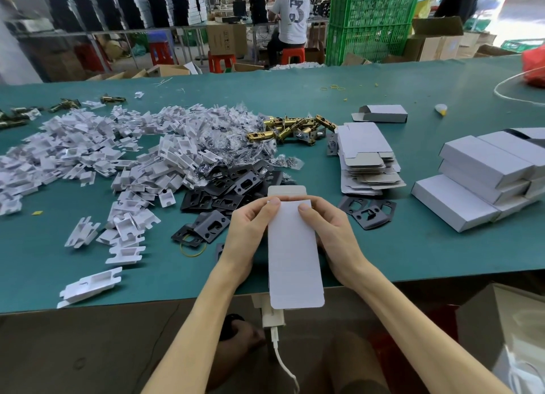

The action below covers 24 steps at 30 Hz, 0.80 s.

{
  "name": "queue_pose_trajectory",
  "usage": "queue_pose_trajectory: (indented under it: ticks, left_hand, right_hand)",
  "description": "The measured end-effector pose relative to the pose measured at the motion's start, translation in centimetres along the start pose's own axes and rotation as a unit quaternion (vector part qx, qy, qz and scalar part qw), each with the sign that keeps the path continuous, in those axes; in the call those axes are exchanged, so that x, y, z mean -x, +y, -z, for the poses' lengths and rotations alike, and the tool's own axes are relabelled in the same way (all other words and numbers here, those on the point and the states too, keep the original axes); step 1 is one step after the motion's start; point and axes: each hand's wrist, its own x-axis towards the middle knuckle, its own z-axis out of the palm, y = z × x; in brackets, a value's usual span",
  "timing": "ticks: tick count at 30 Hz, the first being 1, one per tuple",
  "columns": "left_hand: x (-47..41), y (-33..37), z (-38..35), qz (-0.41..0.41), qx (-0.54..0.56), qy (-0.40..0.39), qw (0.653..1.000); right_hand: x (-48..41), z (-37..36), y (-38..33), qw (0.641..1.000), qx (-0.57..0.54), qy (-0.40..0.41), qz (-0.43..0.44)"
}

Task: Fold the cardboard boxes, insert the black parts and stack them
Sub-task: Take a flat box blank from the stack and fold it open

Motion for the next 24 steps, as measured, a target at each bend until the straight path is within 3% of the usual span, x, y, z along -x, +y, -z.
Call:
queue_pose_trajectory:
  ticks: [13,17,20,24]
  left_hand:
    - [-0.3,-0.5,0.1,-0.043,-0.007,0.035,0.998]
    - [-0.3,-0.5,0.2,-0.081,-0.018,0.029,0.996]
    - [-0.6,-0.9,0.7,-0.118,-0.01,0.091,0.989]
    - [-1.2,-1.5,1.4,-0.115,0.016,0.25,0.961]
  right_hand:
    - [0.0,-0.1,0.0,0.998,0.025,0.015,0.051]
    - [0.0,-0.3,-0.3,0.999,-0.032,0.039,-0.008]
    - [-0.1,-0.4,-0.3,0.999,0.031,0.004,-0.028]
    - [0.0,-0.8,0.0,0.989,0.103,-0.105,-0.03]
